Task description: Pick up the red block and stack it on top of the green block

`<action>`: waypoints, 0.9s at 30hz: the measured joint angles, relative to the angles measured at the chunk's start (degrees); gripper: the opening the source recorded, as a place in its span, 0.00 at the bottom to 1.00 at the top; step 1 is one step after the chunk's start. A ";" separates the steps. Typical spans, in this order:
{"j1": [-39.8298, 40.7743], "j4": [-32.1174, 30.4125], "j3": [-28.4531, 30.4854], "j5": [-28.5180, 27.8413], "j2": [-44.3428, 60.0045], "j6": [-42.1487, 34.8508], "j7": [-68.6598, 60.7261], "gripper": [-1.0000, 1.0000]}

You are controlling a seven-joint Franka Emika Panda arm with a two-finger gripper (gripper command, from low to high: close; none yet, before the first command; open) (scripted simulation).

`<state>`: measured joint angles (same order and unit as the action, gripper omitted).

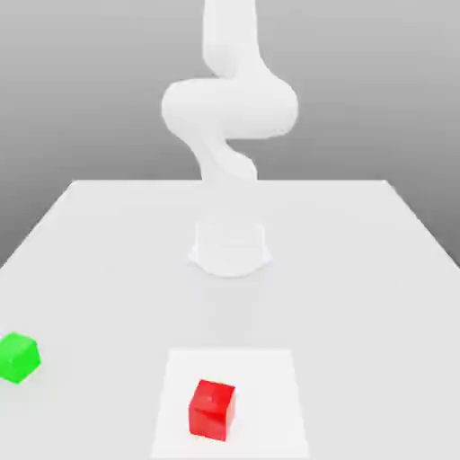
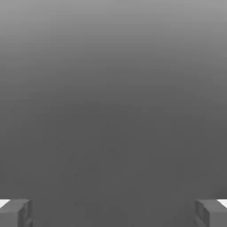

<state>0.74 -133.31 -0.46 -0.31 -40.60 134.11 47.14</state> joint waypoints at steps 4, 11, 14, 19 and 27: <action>1.17 -2.52 -0.67 -0.51 8.65 3.83 2.16 0.50; 2.68 -6.76 -1.25 -1.39 23.22 10.31 5.79 0.50; 3.15 -8.58 -1.31 -1.61 29.45 13.08 7.24 0.50; 3.61 -11.61 -1.03 -1.40 39.82 17.70 9.23 0.50; 3.64 -13.10 -0.75 -0.74 56.39 28.16 10.64 0.50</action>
<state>4.38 -146.40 -1.21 -1.04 15.79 162.27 57.78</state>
